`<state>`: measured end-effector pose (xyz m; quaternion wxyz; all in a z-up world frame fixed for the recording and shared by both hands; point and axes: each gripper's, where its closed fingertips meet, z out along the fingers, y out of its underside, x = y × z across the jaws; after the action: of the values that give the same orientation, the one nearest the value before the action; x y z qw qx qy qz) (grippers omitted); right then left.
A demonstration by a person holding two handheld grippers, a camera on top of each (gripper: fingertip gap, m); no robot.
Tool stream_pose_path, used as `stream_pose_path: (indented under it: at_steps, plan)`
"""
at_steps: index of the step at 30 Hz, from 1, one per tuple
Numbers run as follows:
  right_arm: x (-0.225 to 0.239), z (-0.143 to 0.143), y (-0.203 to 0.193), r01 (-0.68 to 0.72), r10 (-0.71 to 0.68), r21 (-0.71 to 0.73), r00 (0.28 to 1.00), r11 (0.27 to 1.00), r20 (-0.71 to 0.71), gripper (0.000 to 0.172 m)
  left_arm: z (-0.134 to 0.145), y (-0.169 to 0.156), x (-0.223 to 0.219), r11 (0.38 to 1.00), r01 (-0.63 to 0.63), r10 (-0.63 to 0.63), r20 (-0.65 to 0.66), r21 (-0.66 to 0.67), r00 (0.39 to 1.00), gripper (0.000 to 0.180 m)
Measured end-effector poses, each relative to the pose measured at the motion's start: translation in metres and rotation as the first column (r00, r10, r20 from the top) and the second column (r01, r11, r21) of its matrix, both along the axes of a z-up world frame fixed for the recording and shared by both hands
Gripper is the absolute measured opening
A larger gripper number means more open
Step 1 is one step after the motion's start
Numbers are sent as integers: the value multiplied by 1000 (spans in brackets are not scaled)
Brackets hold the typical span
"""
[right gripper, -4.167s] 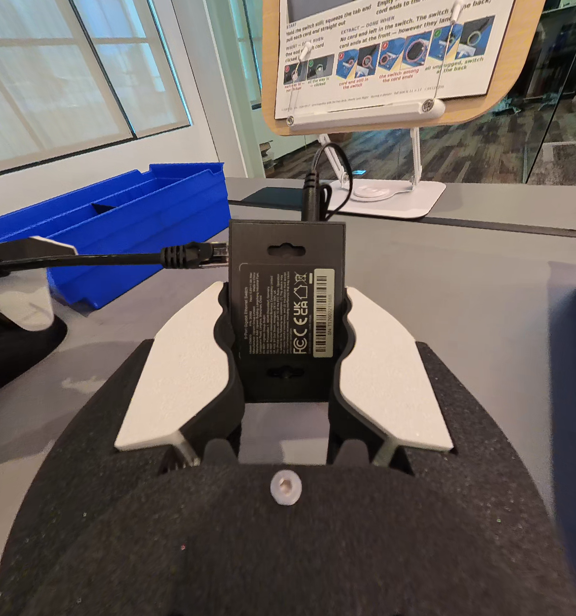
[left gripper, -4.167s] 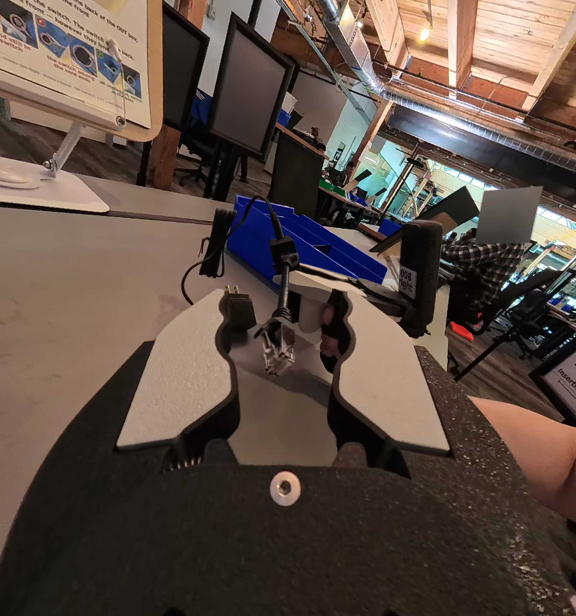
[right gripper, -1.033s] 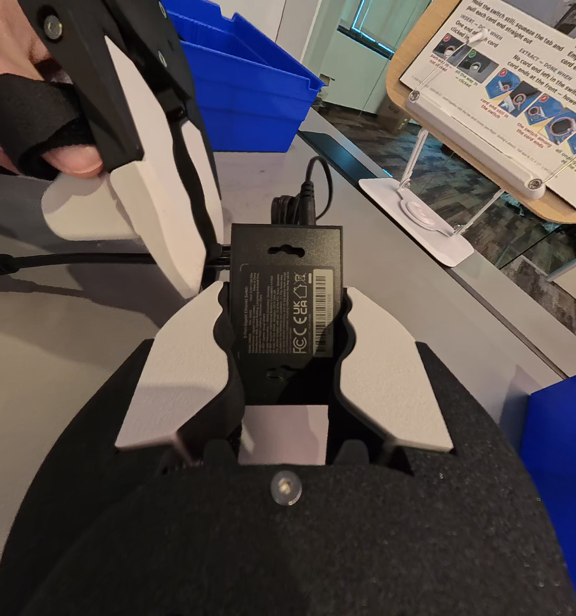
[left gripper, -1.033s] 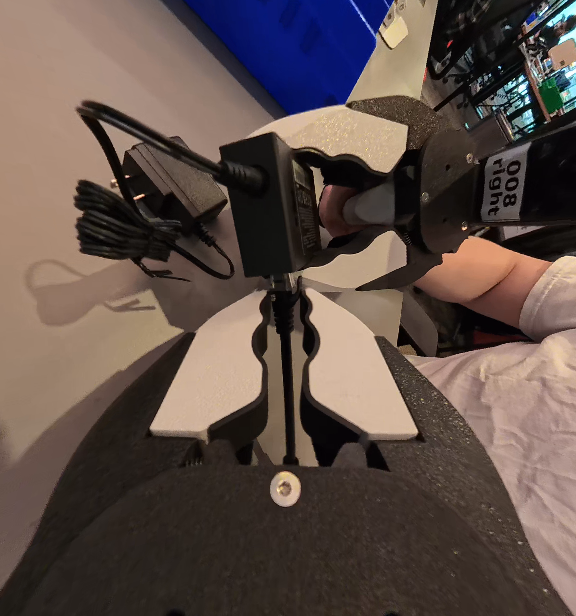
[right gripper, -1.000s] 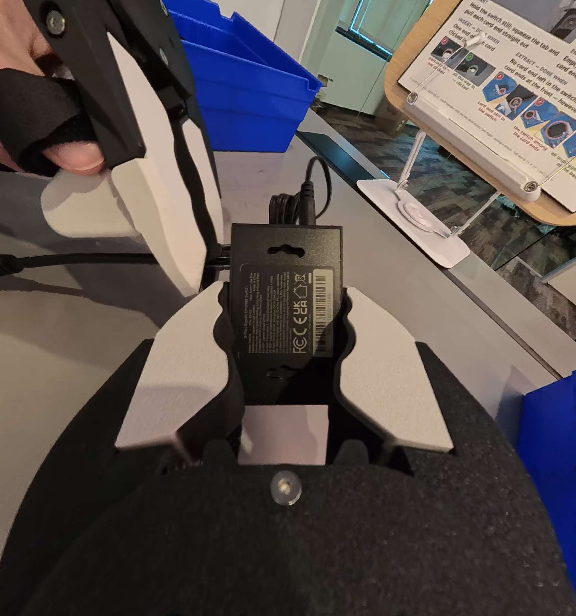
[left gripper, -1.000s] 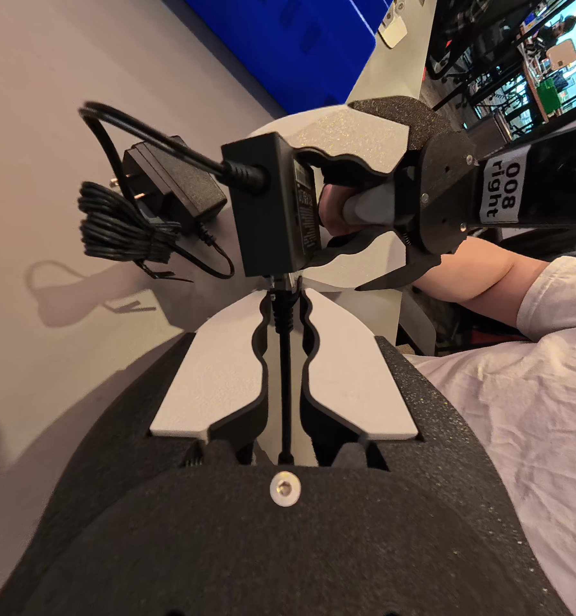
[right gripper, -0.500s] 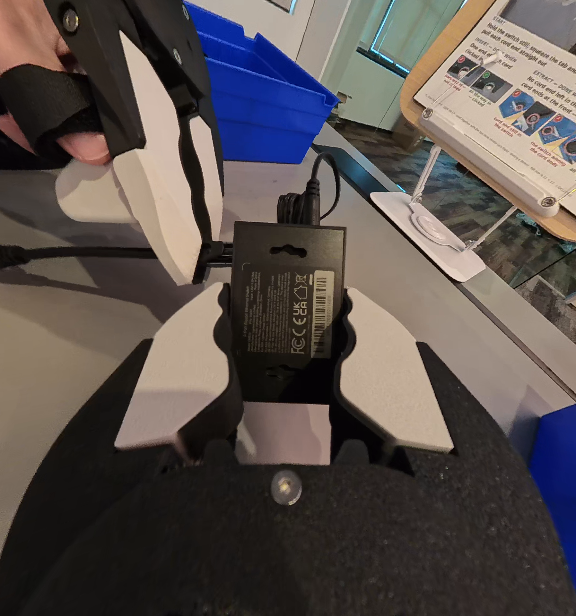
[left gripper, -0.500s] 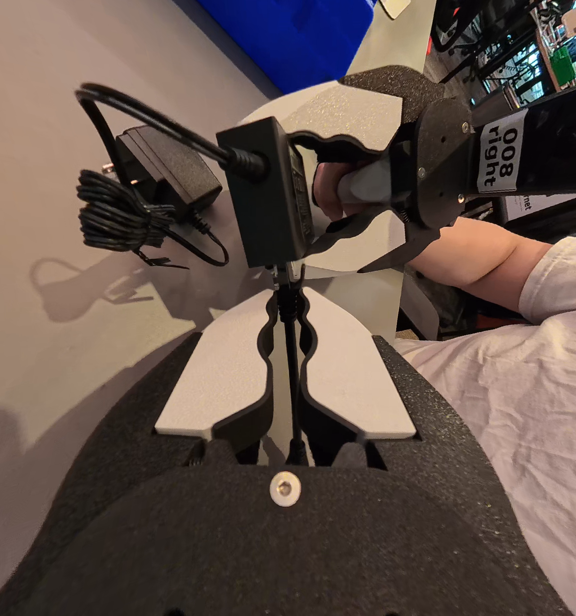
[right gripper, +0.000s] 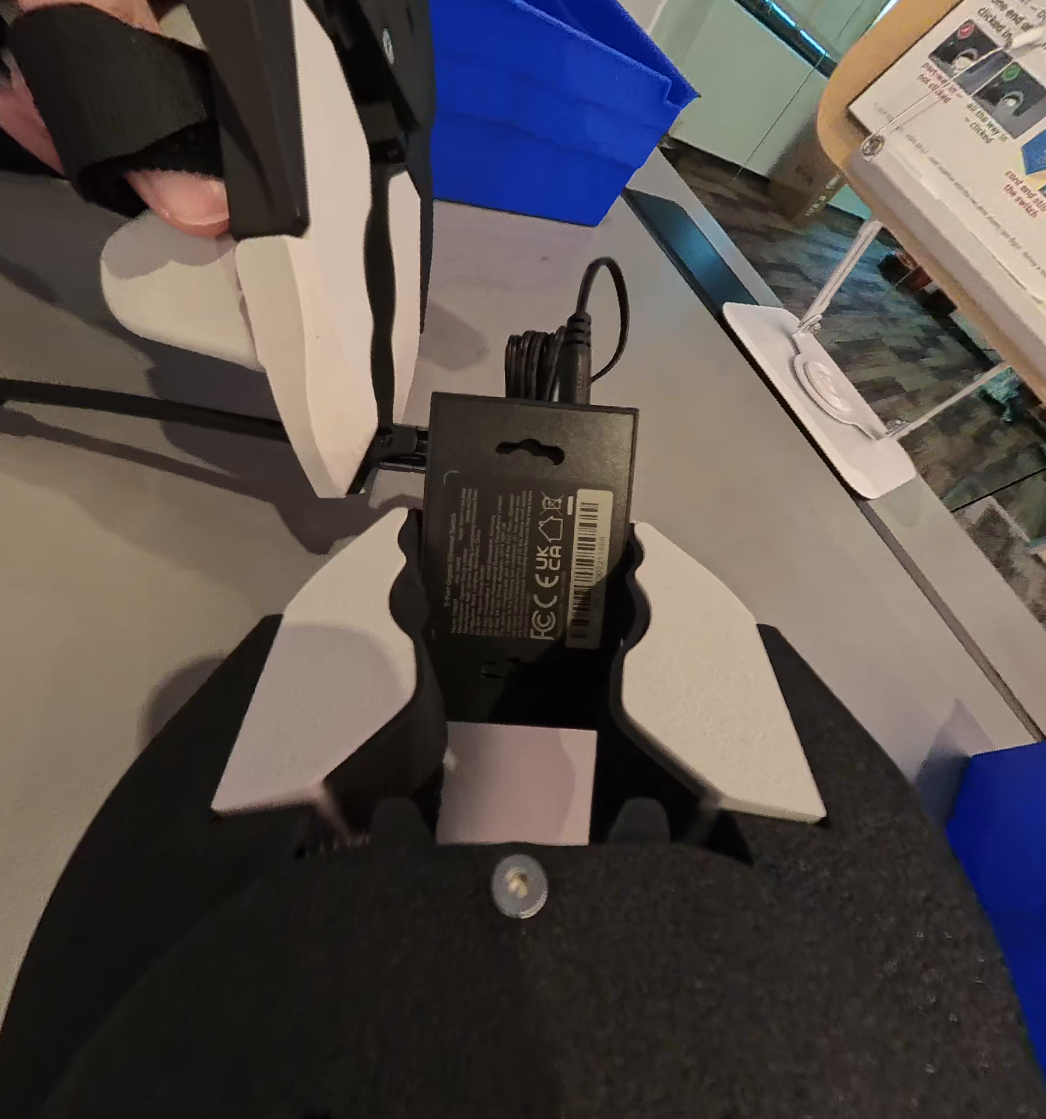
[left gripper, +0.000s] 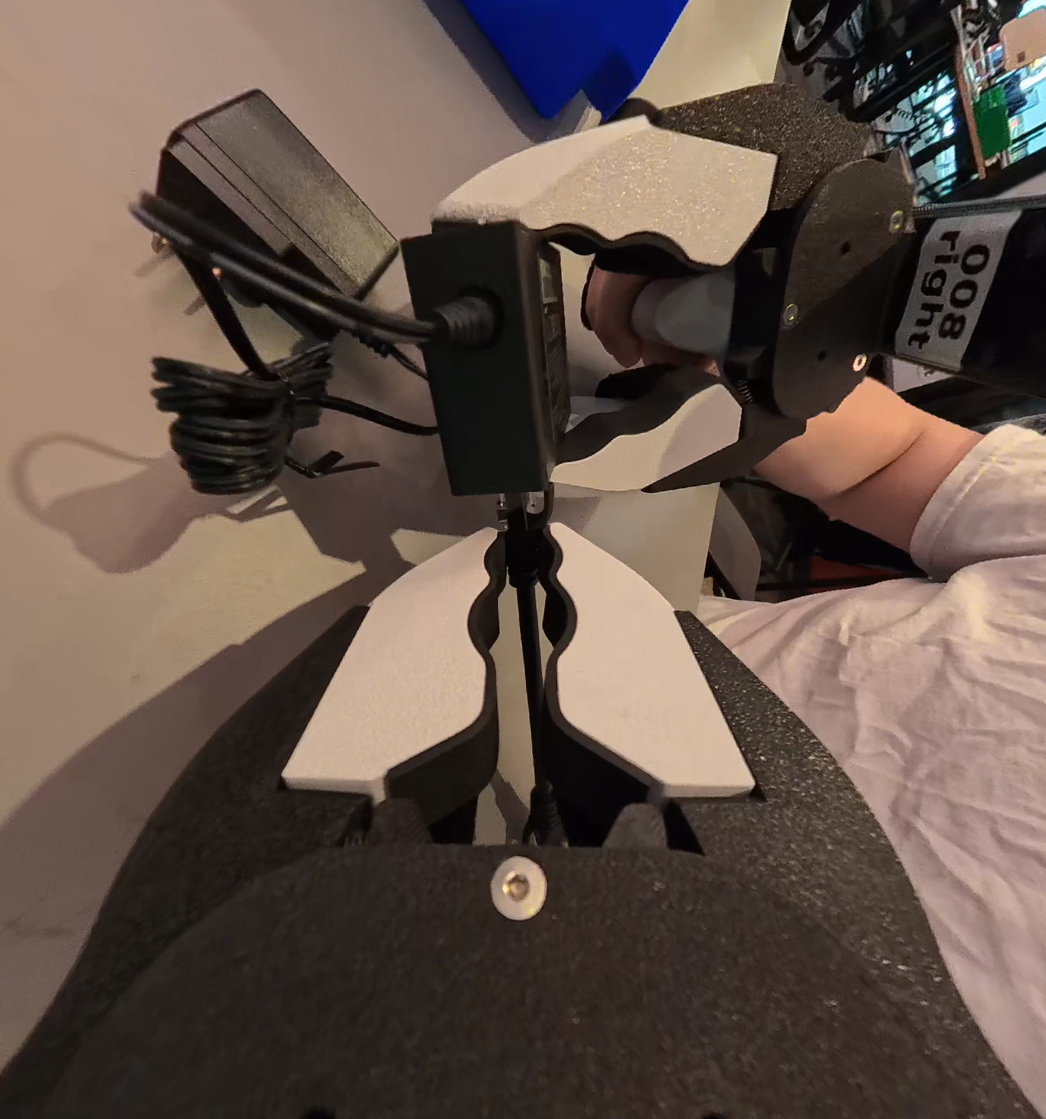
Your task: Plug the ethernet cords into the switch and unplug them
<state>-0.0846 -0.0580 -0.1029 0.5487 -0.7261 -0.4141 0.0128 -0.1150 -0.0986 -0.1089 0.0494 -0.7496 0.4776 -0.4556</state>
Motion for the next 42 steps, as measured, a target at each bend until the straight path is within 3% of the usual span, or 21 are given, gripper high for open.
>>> stream_pose_path:
  at_steps: [24, 27, 30, 36, 40, 42]
  plan:
    - [-2, -7, 1, 30, -29, -29, 999, 999, 33, 61, -6, 3, -1, 1000, 0, 0, -14, 12, 1000, 9]
    - [3, -3, 6, 48, -48, 3, 997, 999, 56, 61, -4, 8, 4, 998, -10, 10, 12, 61, 1000, 10]
    - [10, 8, 13, 81, -80, 14, 997, 997, -8, 61, 8, 15, 11, 991, -28, 22, 49, 132, 999, 11]
    - [21, 10, 18, 123, -123, -16, 992, 992, -40, 61, 8, 14, 11, 967, -30, 29, 7, 255, 1000, 33]
    - [35, 7, 24, 174, -190, -118, 973, 978, -134, 61, 25, 20, 3, 946, -141, 119, 92, 292, 989, 39]
    - [42, 6, 28, 191, -230, -190, 950, 963, -211, 61, 35, 28, -5, 903, -212, 176, 128, 373, 976, 46]
